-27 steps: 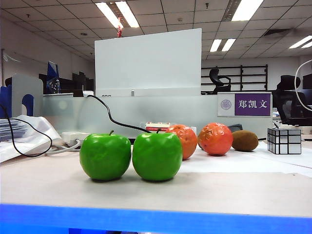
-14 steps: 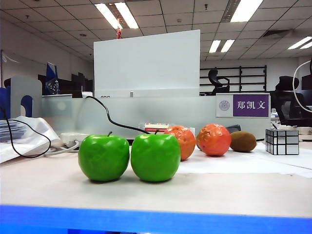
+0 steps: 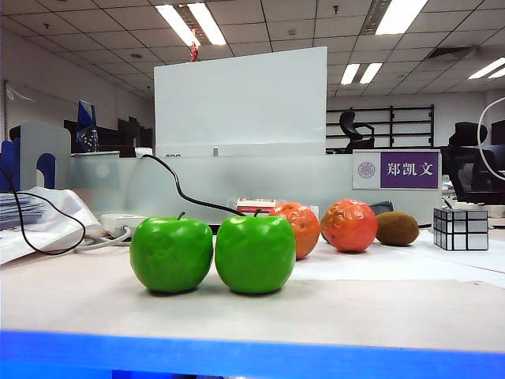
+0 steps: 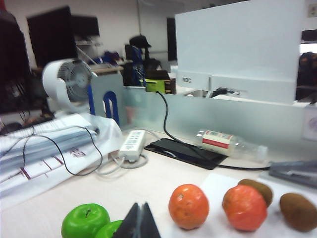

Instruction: Put the same fruits together.

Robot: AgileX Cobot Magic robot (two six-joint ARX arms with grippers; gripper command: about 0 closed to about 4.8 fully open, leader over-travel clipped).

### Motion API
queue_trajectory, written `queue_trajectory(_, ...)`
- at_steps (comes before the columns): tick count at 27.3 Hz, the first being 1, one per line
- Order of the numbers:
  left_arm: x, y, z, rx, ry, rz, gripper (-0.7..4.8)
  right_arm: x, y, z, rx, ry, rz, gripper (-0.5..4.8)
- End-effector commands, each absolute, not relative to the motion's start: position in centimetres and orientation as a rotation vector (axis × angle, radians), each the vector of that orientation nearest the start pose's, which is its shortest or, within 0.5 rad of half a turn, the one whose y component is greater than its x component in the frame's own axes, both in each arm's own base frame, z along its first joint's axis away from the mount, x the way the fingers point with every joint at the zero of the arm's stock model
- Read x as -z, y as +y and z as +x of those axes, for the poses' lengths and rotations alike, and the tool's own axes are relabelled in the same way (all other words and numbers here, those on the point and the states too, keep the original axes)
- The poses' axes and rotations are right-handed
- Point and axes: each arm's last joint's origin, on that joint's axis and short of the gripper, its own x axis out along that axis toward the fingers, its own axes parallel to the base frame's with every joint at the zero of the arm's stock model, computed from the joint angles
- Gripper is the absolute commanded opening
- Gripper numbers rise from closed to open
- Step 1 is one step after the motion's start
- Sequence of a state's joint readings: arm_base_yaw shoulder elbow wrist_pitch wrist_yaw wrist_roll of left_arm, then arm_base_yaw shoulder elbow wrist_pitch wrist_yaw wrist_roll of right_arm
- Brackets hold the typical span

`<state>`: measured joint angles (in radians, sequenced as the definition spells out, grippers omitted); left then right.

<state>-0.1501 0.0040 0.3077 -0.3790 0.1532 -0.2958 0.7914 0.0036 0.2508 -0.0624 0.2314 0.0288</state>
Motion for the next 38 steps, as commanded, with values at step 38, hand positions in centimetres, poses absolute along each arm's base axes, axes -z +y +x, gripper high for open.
queue_trajectory(38,-15.2,-2.1,9.3,0.365,0.2,-0.275,-0.04,-16.9,6.6,7.2,-0.637,-0.019,0.102,0.0)
